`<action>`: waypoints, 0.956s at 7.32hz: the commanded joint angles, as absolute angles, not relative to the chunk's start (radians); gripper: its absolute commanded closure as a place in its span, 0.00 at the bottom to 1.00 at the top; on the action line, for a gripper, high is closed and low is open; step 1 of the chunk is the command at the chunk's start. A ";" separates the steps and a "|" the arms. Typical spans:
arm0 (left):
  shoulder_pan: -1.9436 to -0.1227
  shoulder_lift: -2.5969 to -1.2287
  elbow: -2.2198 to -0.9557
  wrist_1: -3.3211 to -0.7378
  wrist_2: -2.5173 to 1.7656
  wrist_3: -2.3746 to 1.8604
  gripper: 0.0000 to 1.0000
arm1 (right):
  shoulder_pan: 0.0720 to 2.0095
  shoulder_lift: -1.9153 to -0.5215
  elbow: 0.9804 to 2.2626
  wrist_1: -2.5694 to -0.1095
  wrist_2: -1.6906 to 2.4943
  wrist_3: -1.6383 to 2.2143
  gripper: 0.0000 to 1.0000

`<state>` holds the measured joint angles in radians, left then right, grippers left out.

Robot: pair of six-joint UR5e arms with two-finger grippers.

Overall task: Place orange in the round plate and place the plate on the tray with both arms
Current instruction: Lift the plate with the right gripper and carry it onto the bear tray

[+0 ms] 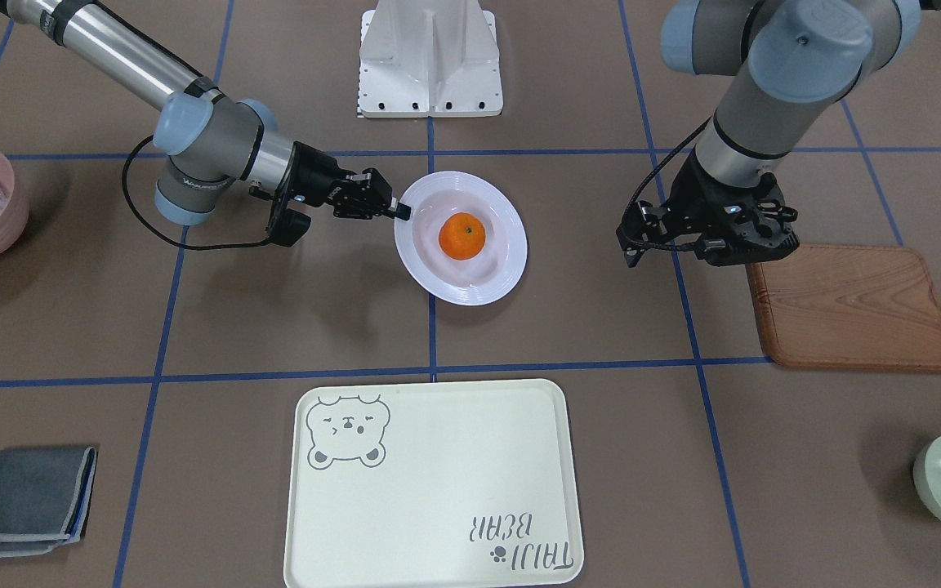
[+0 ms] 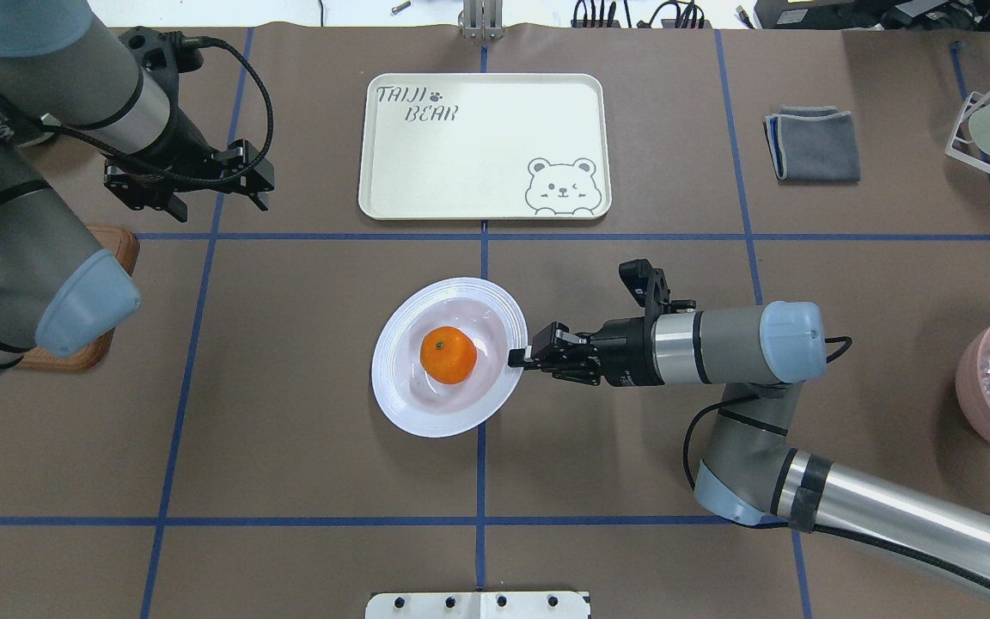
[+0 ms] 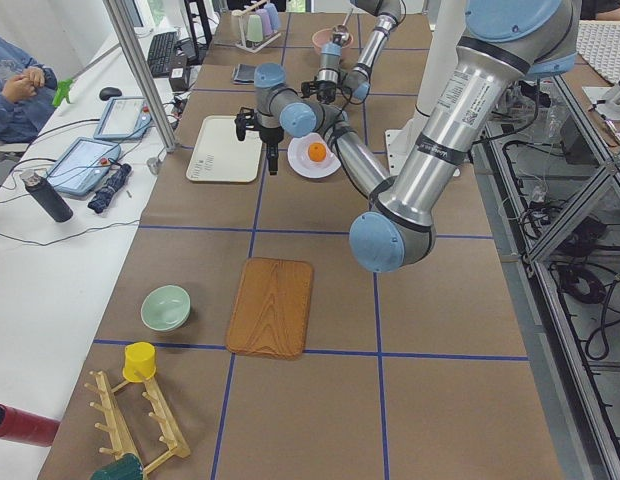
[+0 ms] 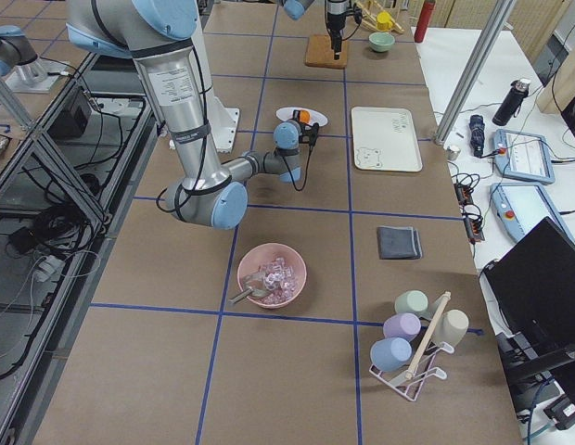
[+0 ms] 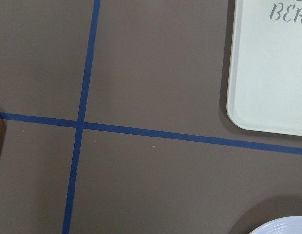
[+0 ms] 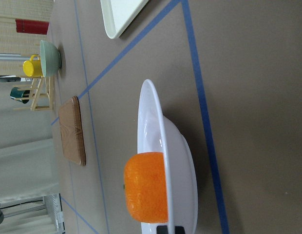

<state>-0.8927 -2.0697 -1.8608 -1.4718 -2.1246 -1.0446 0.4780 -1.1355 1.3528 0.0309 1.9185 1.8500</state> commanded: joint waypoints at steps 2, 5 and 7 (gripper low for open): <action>-0.893 -2.069 -1.871 -1.463 -2.125 -1.045 0.02 | 0.482 -1.160 1.312 0.231 1.823 1.942 1.00; -0.902 -2.068 -1.871 -1.463 -2.125 -1.045 0.02 | 0.552 -1.120 1.301 0.272 1.755 2.031 1.00; -0.916 -2.062 -1.881 -1.463 -2.123 -1.039 0.02 | 0.612 -1.044 1.293 0.147 1.714 2.049 1.00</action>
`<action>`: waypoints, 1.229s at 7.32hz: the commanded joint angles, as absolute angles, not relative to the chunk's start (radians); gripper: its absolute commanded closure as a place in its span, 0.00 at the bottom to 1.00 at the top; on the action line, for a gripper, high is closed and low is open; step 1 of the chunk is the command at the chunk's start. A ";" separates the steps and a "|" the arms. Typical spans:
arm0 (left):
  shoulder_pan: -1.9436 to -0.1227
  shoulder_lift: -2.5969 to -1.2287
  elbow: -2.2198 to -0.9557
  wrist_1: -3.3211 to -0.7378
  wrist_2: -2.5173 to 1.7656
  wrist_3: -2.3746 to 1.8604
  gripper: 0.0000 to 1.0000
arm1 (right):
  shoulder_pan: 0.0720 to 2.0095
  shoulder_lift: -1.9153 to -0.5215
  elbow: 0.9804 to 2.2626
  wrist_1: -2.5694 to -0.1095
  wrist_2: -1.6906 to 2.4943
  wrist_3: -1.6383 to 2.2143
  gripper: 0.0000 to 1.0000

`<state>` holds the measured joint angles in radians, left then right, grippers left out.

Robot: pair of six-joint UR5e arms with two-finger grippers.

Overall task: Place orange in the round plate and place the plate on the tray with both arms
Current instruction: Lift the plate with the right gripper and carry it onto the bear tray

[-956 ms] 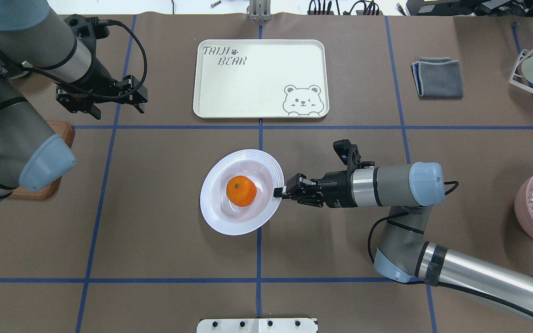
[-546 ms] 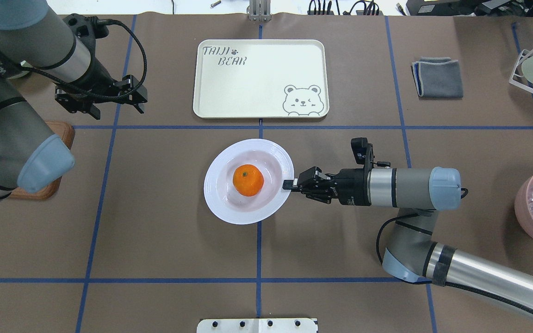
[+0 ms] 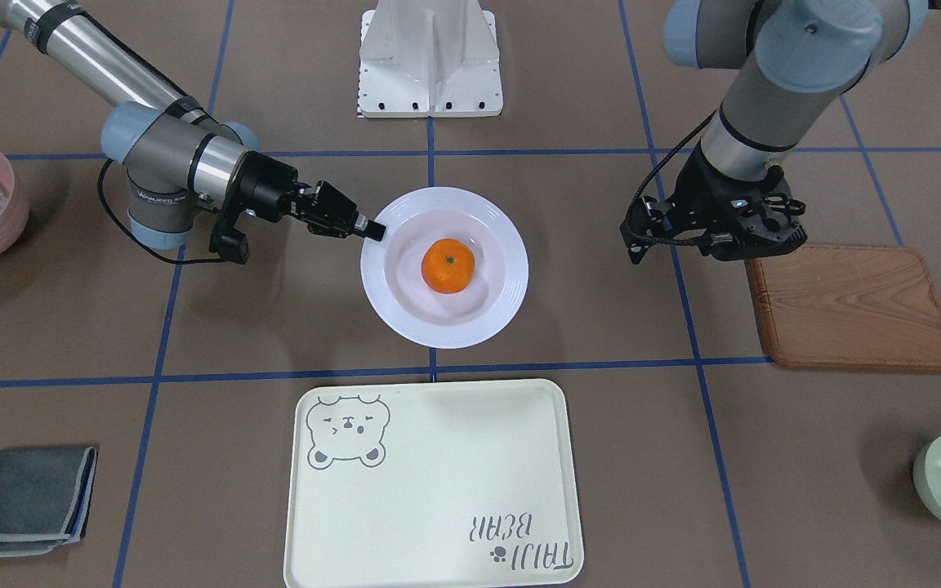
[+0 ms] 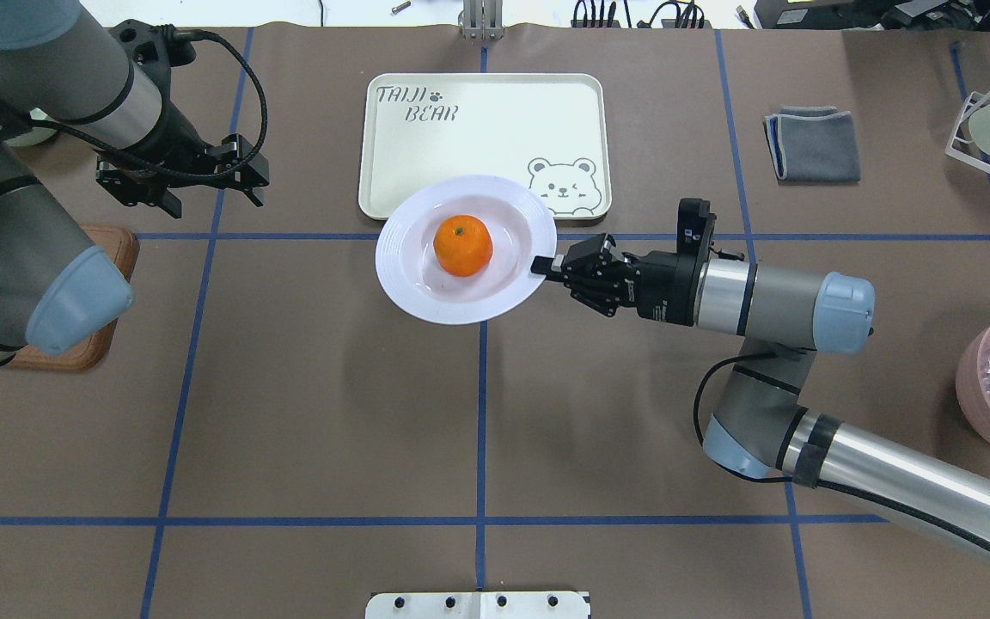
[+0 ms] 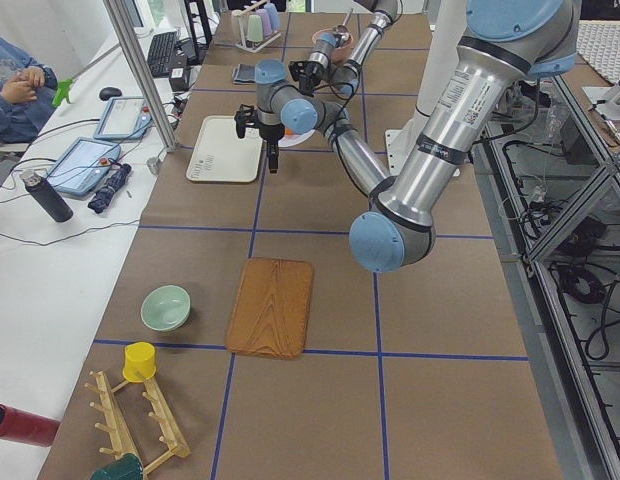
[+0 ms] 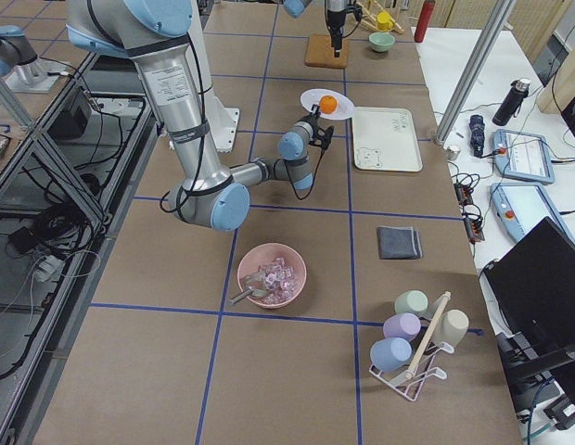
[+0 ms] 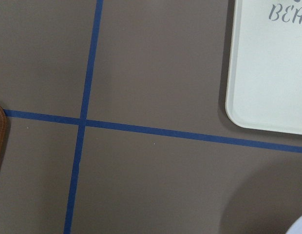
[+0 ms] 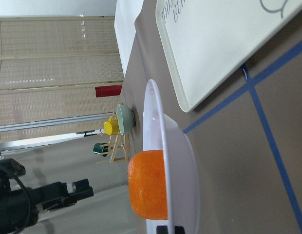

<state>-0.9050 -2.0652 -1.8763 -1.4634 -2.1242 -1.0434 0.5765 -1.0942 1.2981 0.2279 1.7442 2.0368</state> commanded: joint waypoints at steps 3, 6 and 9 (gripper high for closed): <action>-0.966 -2.033 -1.899 -1.463 -2.125 -1.014 0.02 | 0.618 -0.934 1.197 -0.028 1.524 2.062 1.00; -0.973 -2.032 -1.928 -1.432 -2.125 -1.014 0.02 | 0.609 -0.887 1.145 -0.237 1.361 2.197 1.00; -0.974 -2.039 -1.934 -1.407 -2.123 -1.008 0.02 | 0.569 -0.839 1.065 -0.299 1.269 2.344 1.00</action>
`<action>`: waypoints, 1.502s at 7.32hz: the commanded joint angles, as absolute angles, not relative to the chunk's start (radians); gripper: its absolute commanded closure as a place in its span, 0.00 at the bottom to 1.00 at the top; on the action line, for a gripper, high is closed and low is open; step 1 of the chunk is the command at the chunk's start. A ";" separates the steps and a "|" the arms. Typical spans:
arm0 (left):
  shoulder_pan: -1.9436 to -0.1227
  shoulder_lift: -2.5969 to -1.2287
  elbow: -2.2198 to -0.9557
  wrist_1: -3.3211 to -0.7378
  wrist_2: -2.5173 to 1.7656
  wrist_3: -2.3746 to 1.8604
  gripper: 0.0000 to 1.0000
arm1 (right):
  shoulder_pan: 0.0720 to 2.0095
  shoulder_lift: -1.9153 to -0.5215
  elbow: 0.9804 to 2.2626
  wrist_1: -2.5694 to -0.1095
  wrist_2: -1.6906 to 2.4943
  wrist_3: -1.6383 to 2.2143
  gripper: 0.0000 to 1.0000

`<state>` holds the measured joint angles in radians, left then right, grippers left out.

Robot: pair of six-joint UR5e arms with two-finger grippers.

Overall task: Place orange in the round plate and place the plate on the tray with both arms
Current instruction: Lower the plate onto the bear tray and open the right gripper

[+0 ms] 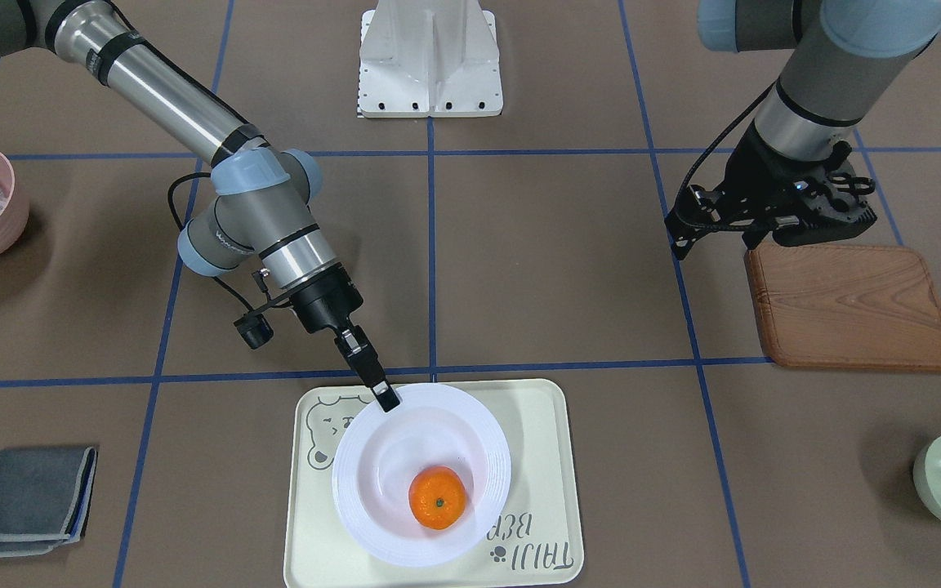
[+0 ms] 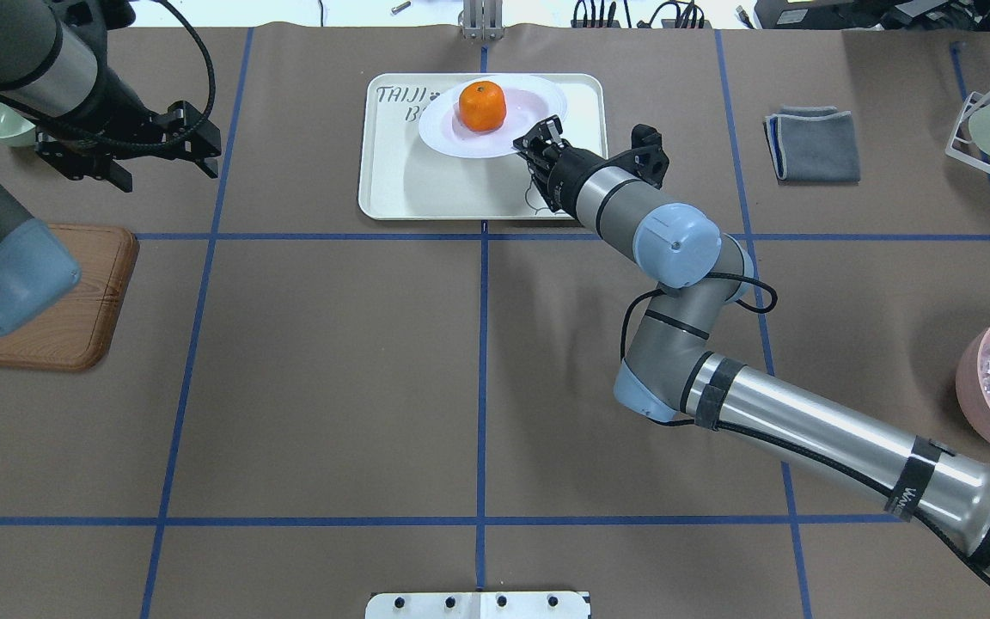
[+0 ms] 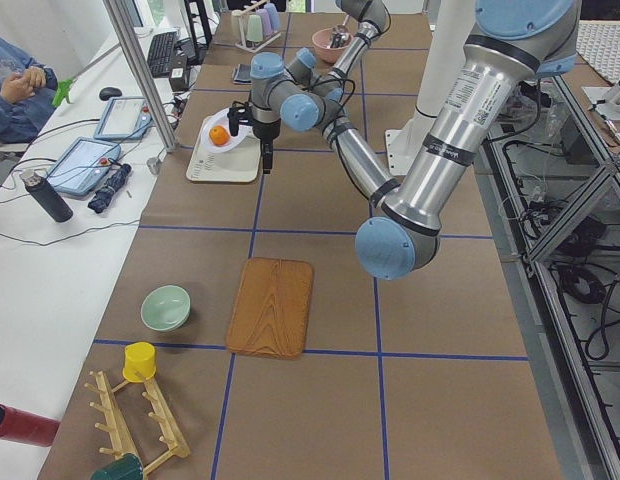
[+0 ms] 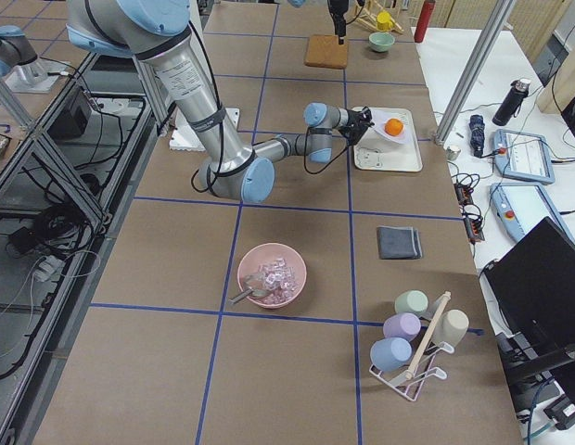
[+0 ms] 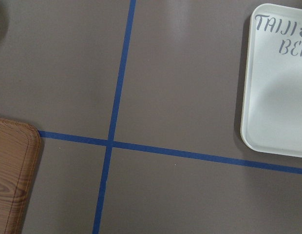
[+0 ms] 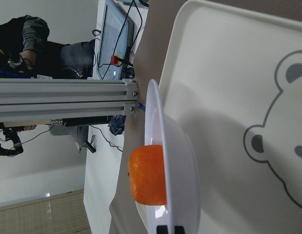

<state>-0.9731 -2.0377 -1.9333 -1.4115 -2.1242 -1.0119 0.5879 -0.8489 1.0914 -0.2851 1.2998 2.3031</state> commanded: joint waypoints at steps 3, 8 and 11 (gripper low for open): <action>-0.976 -2.039 -1.934 -1.407 -2.123 -1.006 0.02 | 0.537 -0.831 1.048 -0.301 1.236 2.356 1.00; -0.976 -2.039 -1.937 -1.404 -2.123 -1.006 0.02 | 0.538 -0.842 1.122 -0.320 1.239 2.344 0.00; -0.976 -2.039 -1.937 -1.402 -2.122 -1.006 0.02 | 0.476 -0.995 1.375 -0.389 1.243 2.303 0.00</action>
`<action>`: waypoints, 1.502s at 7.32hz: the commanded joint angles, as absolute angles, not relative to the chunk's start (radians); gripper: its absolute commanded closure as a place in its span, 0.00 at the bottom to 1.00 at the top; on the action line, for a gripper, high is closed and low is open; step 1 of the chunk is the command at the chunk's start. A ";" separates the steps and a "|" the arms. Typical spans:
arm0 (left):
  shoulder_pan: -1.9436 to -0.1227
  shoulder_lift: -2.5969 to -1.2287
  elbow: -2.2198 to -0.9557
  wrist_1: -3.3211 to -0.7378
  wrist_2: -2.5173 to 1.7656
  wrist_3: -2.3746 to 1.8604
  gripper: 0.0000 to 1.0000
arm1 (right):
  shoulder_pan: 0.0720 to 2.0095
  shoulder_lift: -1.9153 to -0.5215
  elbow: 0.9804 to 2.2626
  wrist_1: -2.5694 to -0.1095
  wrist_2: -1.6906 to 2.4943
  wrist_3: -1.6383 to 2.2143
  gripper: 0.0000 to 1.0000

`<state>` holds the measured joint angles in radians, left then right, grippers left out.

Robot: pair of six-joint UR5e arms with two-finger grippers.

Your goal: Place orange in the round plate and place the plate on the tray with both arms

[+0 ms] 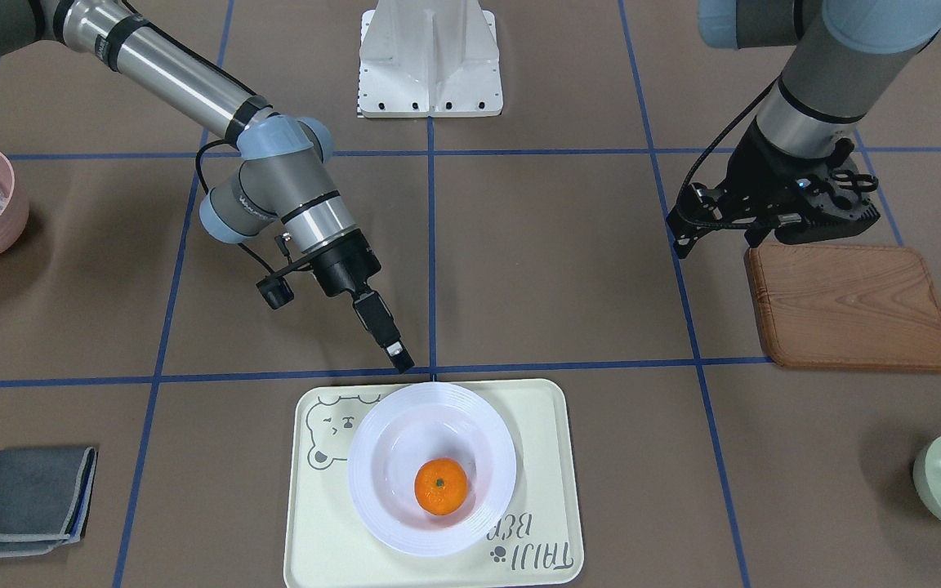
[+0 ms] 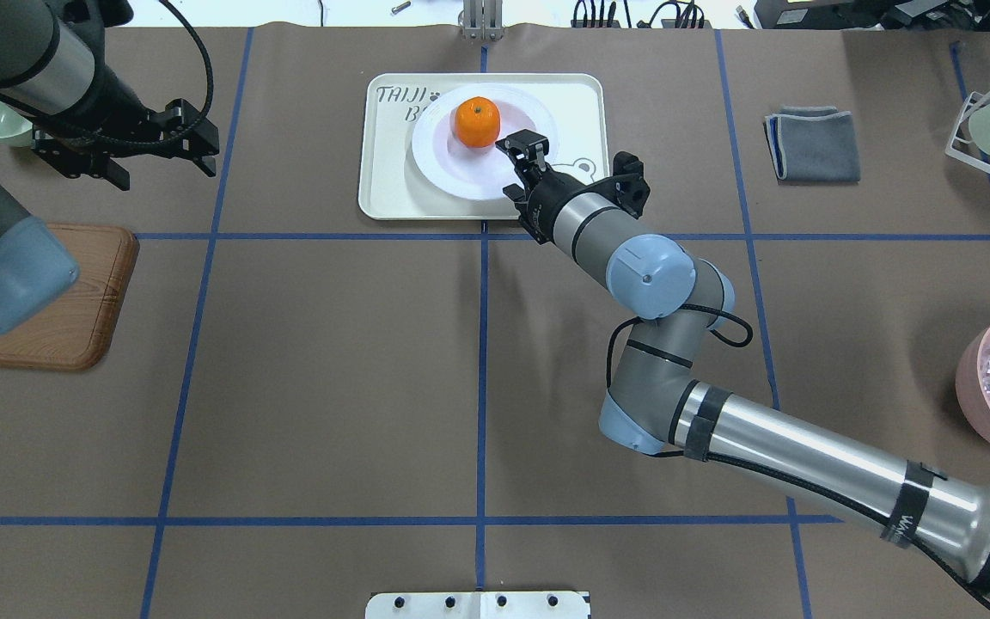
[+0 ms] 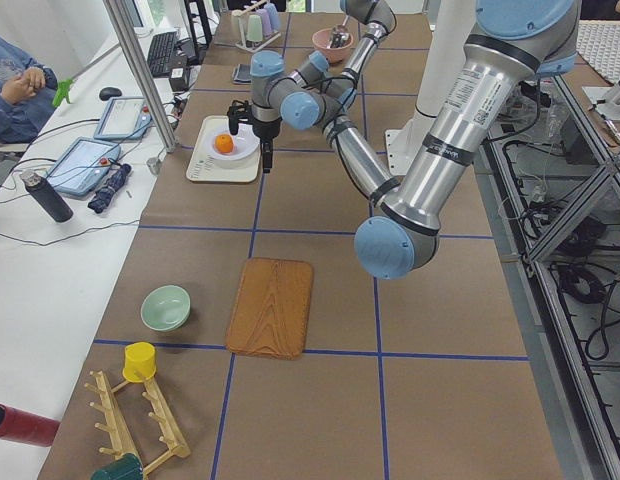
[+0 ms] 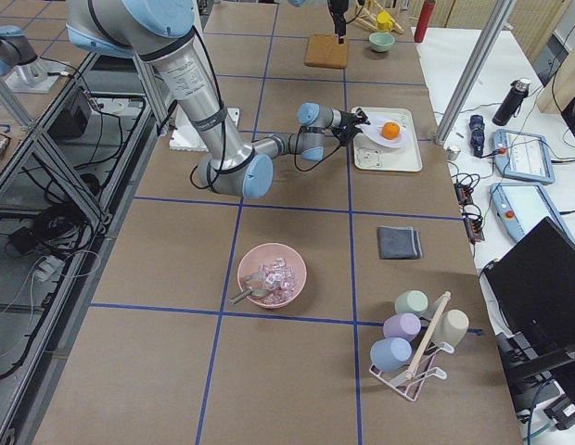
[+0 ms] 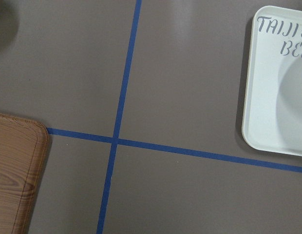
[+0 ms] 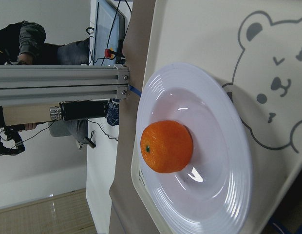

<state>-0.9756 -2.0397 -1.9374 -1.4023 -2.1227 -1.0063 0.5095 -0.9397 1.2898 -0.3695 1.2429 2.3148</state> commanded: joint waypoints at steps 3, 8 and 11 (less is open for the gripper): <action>-0.980 -2.031 -1.936 -1.402 -2.121 -0.982 0.02 | 0.433 -1.205 1.645 -0.474 1.268 2.036 0.00; -1.014 -2.023 -1.916 -1.404 -2.114 -0.818 0.02 | 0.783 -1.307 1.693 -0.631 1.819 1.411 0.00; -1.101 -1.945 -1.913 -1.408 -2.120 -0.568 0.02 | 1.032 -1.322 1.695 -0.803 2.122 0.995 0.00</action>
